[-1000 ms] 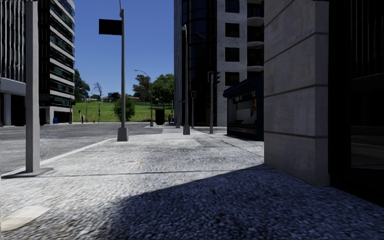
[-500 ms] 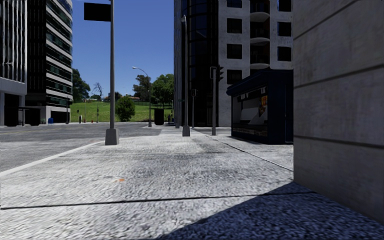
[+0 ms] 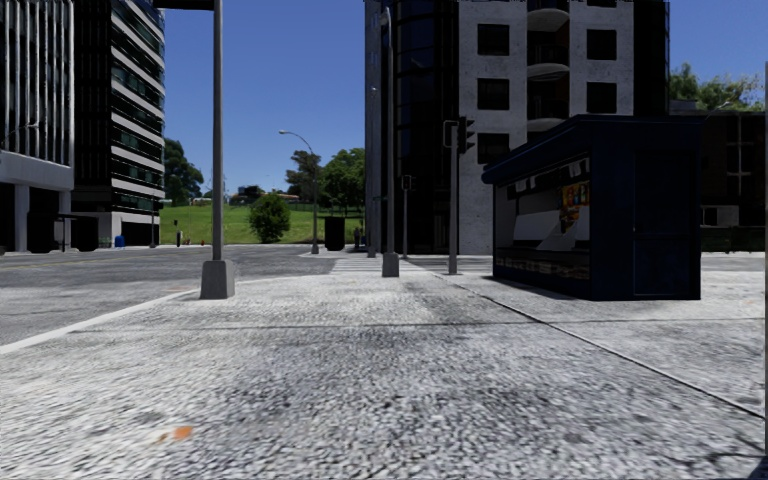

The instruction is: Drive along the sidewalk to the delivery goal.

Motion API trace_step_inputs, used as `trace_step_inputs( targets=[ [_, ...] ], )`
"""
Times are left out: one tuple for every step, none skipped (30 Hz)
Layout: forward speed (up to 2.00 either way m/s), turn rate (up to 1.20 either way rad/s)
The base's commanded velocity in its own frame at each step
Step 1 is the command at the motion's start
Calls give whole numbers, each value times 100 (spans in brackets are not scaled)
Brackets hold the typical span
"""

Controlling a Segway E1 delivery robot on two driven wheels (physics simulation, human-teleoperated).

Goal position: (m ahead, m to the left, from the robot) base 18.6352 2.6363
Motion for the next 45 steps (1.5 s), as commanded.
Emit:
trace_step_inputs(
  targets=[
    [200, 29],
    [200, 29],
    [200, 29],
    [200, 29],
    [200, 29],
    [200, 29],
    [200, 29],
    [200, 29],
    [200, 29],
    [200, 29],
    [200, 28],
    [200, 0],
    [200, 0],
    [200, 0],
    [200, 0],
    [200, 0],
    [200, 0],
    [200, 0],
    [200, 0],
    [200, 0],
    [200, 0],
    [200, 0],
    [200, 0],
    [200, 0],
    [200, 0],
    [200, 0],
    [200, 0],
    [200, 0],
    [200, 0],
    [200, 4],
    [200, 9],
    [200, 9],
    [200, 0],
    [200, 0],
    [200, 0],
    [200, 0],
    [200, 0],
    [200, 0],
    [200, 0],
    [200, 0],
    [200, 0],
    [200, 0],
    [200, 0],
    [200, 0],
    [200, 0]
  ],
)
